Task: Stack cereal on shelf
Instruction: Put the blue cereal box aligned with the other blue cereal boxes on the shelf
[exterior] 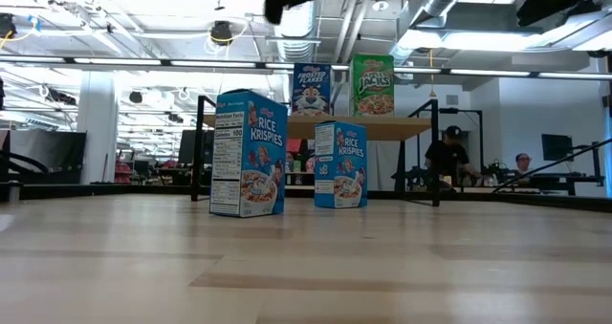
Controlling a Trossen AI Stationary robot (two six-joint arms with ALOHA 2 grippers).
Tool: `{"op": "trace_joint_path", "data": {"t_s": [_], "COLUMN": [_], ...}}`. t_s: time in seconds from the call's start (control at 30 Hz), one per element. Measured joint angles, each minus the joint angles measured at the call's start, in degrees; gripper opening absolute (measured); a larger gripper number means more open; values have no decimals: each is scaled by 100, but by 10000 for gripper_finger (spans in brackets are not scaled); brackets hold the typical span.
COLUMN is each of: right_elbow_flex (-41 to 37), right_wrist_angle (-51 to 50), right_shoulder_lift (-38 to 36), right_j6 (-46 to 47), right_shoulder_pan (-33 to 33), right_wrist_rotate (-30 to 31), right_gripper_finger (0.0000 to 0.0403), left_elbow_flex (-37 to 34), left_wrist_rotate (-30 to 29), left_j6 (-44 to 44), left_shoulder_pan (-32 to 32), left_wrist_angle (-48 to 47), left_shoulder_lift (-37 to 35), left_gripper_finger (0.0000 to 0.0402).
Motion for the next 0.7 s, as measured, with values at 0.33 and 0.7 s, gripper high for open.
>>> {"op": "trace_joint_path", "data": {"t_s": [0.33, 0.7], "right_elbow_flex": [0, 0], "right_wrist_angle": [9, 33], "right_shoulder_lift": [2, 2], "right_j6": [21, 162], "right_shoulder_pan": [0, 0], "right_wrist_rotate": [-461, -553], "right_gripper_finger": [286, 286], "left_elbow_flex": [2228, 5194], "left_wrist_rotate": [1186, 2445], "left_j6": [818, 920], "left_shoulder_pan": [-112, -197], "left_wrist_angle": [-843, -2161], "left_shoulder_lift": [1983, 4324], "left_gripper_finger": [306, 331]}}
